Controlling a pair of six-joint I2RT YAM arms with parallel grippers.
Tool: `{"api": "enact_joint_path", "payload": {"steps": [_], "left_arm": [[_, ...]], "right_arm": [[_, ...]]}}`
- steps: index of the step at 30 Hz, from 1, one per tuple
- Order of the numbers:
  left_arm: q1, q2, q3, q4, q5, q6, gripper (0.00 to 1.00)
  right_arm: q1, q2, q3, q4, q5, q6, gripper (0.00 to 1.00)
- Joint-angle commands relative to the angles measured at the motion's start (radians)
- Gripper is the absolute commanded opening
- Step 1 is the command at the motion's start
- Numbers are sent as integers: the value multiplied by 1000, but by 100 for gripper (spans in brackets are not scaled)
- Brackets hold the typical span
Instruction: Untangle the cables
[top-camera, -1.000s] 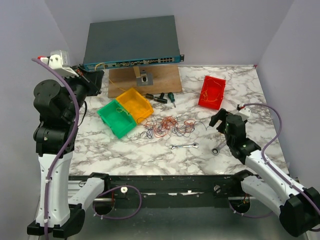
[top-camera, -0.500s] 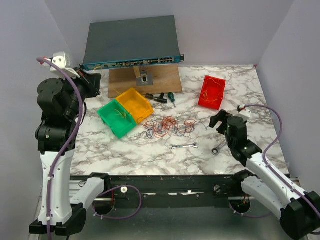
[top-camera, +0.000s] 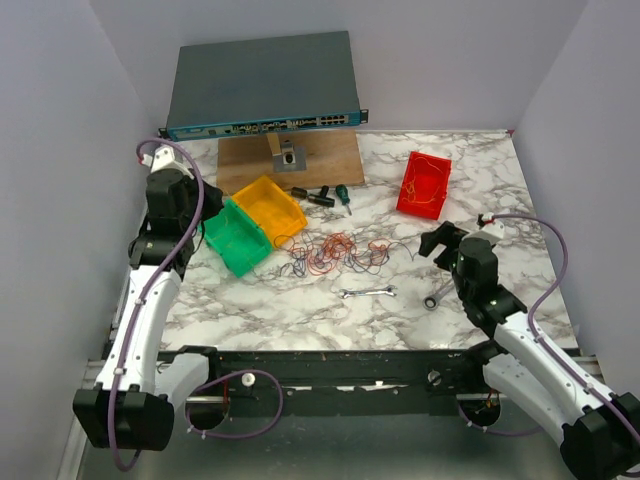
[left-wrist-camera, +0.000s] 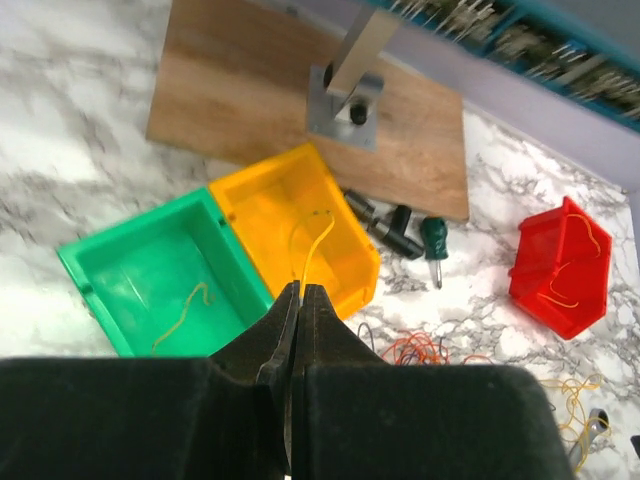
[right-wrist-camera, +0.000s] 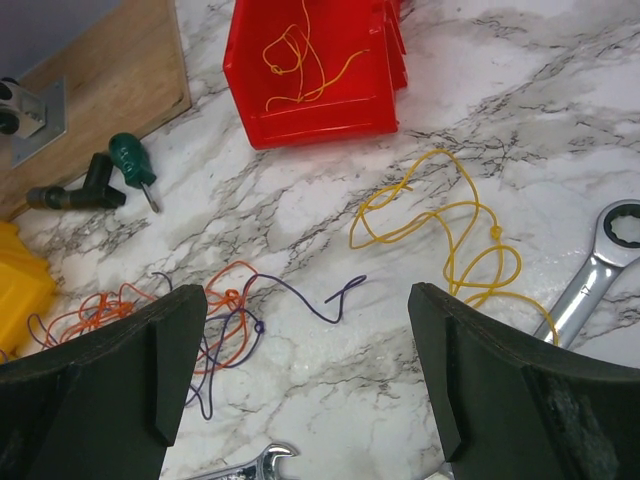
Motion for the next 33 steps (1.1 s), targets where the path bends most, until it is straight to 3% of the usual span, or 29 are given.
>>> {"api": "enact_joint_path", "payload": {"steps": [1, 7, 10, 17, 23, 26, 33], "left_arm": [[8, 38, -150, 224, 35, -128, 0], [8, 156, -111, 272, 185, -89, 0], [10, 152, -143, 317, 167, -85, 0], [30, 160, -72, 398, 383, -52, 0], [66, 63, -30, 325, 431, -2, 0], [101, 25, 28, 206, 432, 70, 0], [180, 24, 146, -30, 255, 228, 0]], "right_arm": [[-1, -14, -27, 56, -38, -5, 90], [-1, -22, -40, 66, -51, -10, 90], [-1, -28, -49, 81, -66, -11, 90], [-1, -10, -61, 114, -92, -18, 90], [-1, -3, -84, 136, -118, -14, 90], [-1, -11, -109, 161, -128, -6, 90], [-1, -43, -146, 179, -148, 4, 89]]}}
